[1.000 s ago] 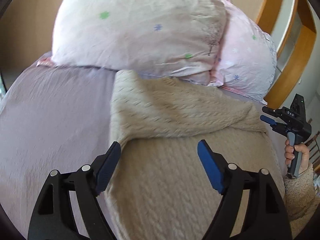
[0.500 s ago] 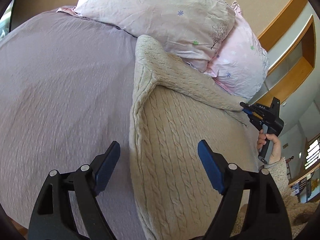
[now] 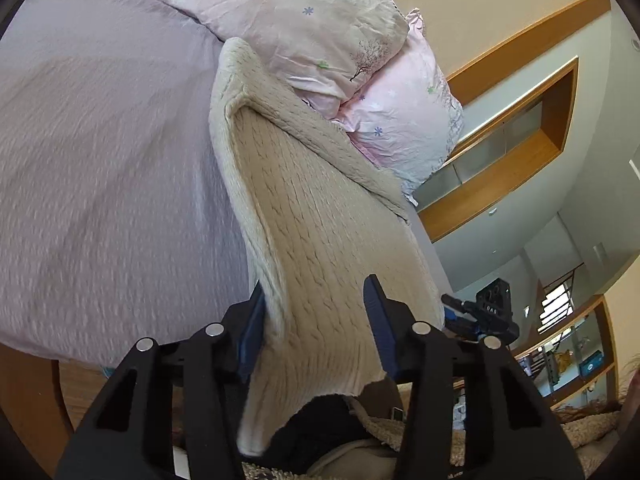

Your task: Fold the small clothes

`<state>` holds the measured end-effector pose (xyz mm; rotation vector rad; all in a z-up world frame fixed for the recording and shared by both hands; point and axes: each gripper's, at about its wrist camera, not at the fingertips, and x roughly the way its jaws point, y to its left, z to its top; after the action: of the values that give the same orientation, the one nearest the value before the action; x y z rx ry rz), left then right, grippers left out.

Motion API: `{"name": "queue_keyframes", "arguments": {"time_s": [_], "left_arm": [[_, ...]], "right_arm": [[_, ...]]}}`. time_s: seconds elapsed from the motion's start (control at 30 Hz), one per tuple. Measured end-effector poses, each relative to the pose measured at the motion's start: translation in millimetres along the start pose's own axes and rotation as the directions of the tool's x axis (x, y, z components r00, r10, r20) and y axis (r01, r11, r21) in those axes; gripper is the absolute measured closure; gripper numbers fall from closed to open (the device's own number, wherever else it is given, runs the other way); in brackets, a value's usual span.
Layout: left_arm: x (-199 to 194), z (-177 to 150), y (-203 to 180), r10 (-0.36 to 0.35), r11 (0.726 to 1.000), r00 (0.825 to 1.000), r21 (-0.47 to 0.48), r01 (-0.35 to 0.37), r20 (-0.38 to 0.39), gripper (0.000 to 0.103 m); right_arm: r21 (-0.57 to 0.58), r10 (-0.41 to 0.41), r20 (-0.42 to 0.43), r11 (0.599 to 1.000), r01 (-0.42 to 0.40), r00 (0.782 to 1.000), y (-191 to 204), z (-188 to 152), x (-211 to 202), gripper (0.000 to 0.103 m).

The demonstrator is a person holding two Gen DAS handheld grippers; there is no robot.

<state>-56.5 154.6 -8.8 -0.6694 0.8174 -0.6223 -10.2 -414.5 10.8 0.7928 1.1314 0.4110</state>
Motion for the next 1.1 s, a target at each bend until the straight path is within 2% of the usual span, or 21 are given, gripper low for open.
{"name": "queue_keyframes", "arguments": {"time_s": [0.1,0.13,0.17,0.23,0.33,0.47,0.53,0.6,0.7,0.77,0.8,0.83,0.87,0.9,0.93,0.97,1.0,1.03,1.07,1.1], "left_arm": [[1,-6,-2,0.018,1.000,1.000,-0.004,-0.018,-0.012,0.075],[2,-5,-3,0.032,0.999,0.999,0.000,-0.032,-0.014,0.087],[3,-2,-5,0.046,0.999,0.999,0.004,-0.045,-0.016,0.092],[5,11,-10,0.045,0.999,0.999,0.004,-0.045,-0.005,0.095],[6,45,-19,0.024,0.999,0.999,0.022,-0.024,0.032,0.095],[20,118,-20,0.041,0.998,0.990,0.031,-0.045,0.136,0.095],[38,160,-12,0.076,0.997,0.979,-0.002,-0.077,0.190,0.095],[61,196,0,0.123,0.992,0.969,-0.041,-0.117,0.214,0.095],[103,239,21,0.221,0.974,0.952,-0.088,-0.207,0.211,0.095],[127,256,40,0.273,0.958,0.944,-0.140,-0.250,0.183,0.095],[137,261,50,0.279,0.952,0.949,-0.173,-0.253,0.149,0.095],[145,264,58,0.275,0.946,0.955,-0.208,-0.248,0.110,0.095],[148,264,63,0.269,0.942,0.960,-0.232,-0.244,0.082,0.090],[147,263,64,0.269,0.941,0.960,-0.233,-0.246,0.074,0.083],[143,262,63,0.254,0.948,0.964,-0.219,-0.231,0.082,0.061],[135,261,60,0.247,0.953,0.963,-0.204,-0.222,0.104,0.031],[125,259,55,0.267,0.951,0.954,-0.195,-0.238,0.136,0.015],[113,256,52,0.299,0.945,0.938,-0.190,-0.265,0.176,0.004],[103,254,50,0.313,0.944,0.928,-0.174,-0.281,0.201,0.004],[98,254,50,0.322,0.942,0.927,-0.162,-0.293,0.191,0.004]], "right_arm": [[-0.037,0.022,-0.045,0.999,-0.024,0.999,0,-15,0,0.093],[-0.047,0.025,-0.051,0.999,-0.027,0.998,2,-15,0,0.096],[-0.056,0.040,-0.052,0.998,-0.043,0.998,4,-14,0,0.096],[-0.069,0.104,-0.026,0.992,-0.106,0.994,15,-3,-5,0.096],[-0.132,0.209,0.056,0.971,-0.200,0.976,43,34,-18,0.096],[-0.190,0.294,0.152,0.946,-0.264,0.943,75,109,-11,0.096],[-0.178,0.301,0.189,0.947,-0.269,0.935,81,148,5,0.096],[-0.143,0.286,0.230,0.955,-0.258,0.930,84,191,31,0.096],[-0.029,0.205,0.287,0.978,-0.206,0.936,64,243,66,0.095],[0.077,0.103,0.323,0.988,-0.134,0.941,44,264,86,0.081],[0.128,0.049,0.329,0.987,-0.096,0.943,35,270,95,0.070],[0.168,0.005,0.337,0.984,-0.065,0.941,27,272,99,0.047],[0.188,-0.013,0.352,0.981,-0.057,0.936,23,273,100,0.031],[0.190,-0.026,0.364,0.981,-0.047,0.931,21,271,99,0.025],[0.176,-0.033,0.386,0.984,-0.038,0.922,22,268,94,0.018],[0.147,-0.033,0.413,0.989,-0.031,0.910,25,265,88,0.012],[0.117,-0.026,0.436,0.993,-0.028,0.900,28,264,83,0.010],[0.083,-0.011,0.458,0.996,-0.030,0.889,29,257,76,0.007],[0.061,0.000,0.470,0.998,-0.033,0.883,30,255,74,0.005],[0.046,0.008,0.477,0.998,-0.034,0.879,31,252,70,0.005]]}}
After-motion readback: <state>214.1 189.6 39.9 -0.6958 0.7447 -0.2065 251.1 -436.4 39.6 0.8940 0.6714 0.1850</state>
